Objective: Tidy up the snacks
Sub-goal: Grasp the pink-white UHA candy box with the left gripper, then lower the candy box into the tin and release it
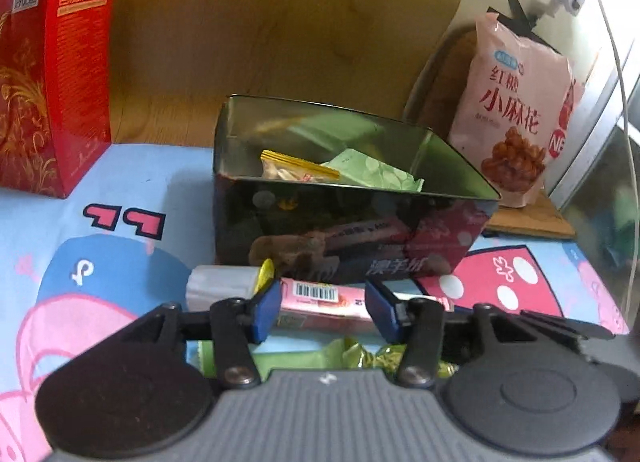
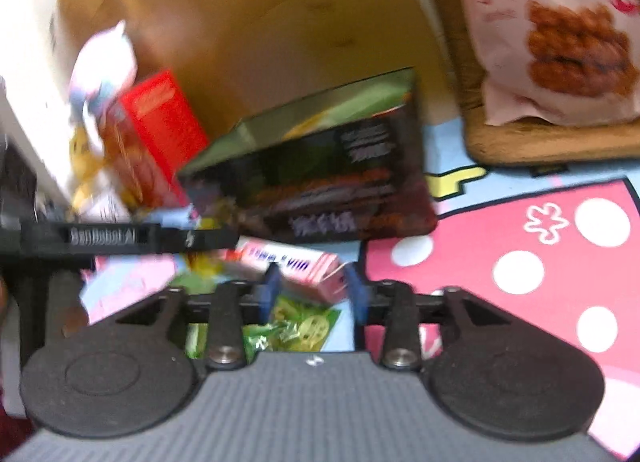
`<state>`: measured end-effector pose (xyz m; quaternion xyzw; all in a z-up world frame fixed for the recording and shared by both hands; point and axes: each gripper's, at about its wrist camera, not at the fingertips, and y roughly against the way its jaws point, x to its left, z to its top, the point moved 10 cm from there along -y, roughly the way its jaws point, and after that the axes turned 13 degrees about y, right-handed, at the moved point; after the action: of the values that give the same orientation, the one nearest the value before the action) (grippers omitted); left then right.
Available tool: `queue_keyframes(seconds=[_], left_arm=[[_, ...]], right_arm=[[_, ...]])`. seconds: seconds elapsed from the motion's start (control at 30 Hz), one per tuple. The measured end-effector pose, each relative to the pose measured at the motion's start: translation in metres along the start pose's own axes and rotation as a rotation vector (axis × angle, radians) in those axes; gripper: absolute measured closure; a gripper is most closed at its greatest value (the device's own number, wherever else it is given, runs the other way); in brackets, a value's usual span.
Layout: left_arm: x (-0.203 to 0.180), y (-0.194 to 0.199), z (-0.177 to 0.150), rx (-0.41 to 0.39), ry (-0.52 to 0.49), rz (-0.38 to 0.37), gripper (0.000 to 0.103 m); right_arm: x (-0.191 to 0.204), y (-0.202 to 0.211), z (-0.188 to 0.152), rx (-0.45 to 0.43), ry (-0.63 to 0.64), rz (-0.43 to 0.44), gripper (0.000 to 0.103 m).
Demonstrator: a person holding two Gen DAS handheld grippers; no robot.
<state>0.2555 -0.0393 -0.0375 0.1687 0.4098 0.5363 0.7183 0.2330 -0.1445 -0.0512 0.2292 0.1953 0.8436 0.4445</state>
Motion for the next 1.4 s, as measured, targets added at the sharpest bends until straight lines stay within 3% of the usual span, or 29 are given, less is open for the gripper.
queue_keyframes(seconds=[0.13, 0.2, 0.3, 0.47, 0.63, 0.8, 0.93, 1.03, 1.13, 1.4], left_arm=[[-0.007, -0.004, -0.003, 0.012, -0.028, 0.013, 0.041], [-0.012, -0.005, -0.006, 0.011, -0.034, 0.024, 0.04], [-0.028, -0.007, -0.014, 0.03, -0.052, -0.01, 0.04], [-0.077, -0.009, -0.044, 0.081, -0.125, -0.103, 0.039], [-0.122, 0.004, -0.08, 0.165, -0.206, -0.247, 0.038], [-0.115, 0.002, -0.073, 0.165, -0.141, -0.233, 0.038], [-0.112, -0.011, -0.084, 0.241, -0.112, -0.231, 0.048], [-0.113, -0.009, -0.092, 0.205, -0.174, -0.189, 0.052], [-0.104, 0.002, -0.083, 0.189, -0.152, -0.198, 0.052], [-0.081, 0.056, -0.003, -0.034, -0.084, -0.225, 0.052]], right_arm=[[0.005, -0.009, 0.004, 0.011, 0.042, -0.017, 0.053], [0.003, -0.006, 0.003, 0.012, 0.044, -0.028, 0.066], [-0.005, 0.004, -0.001, 0.014, 0.07, -0.056, 0.066], [-0.03, 0.043, -0.018, 0.013, 0.087, -0.125, 0.066], [-0.059, 0.09, -0.05, 0.011, 0.052, -0.182, 0.06], [-0.068, 0.115, -0.065, -0.018, -0.016, -0.156, 0.06], [-0.061, 0.105, -0.061, -0.019, 0.032, -0.169, 0.059], [-0.061, 0.101, -0.057, -0.016, 0.073, -0.198, 0.061], [-0.057, 0.103, -0.05, -0.045, 0.072, -0.182, 0.061], [-0.019, 0.091, 0.013, -0.196, 0.165, -0.146, 0.064]])
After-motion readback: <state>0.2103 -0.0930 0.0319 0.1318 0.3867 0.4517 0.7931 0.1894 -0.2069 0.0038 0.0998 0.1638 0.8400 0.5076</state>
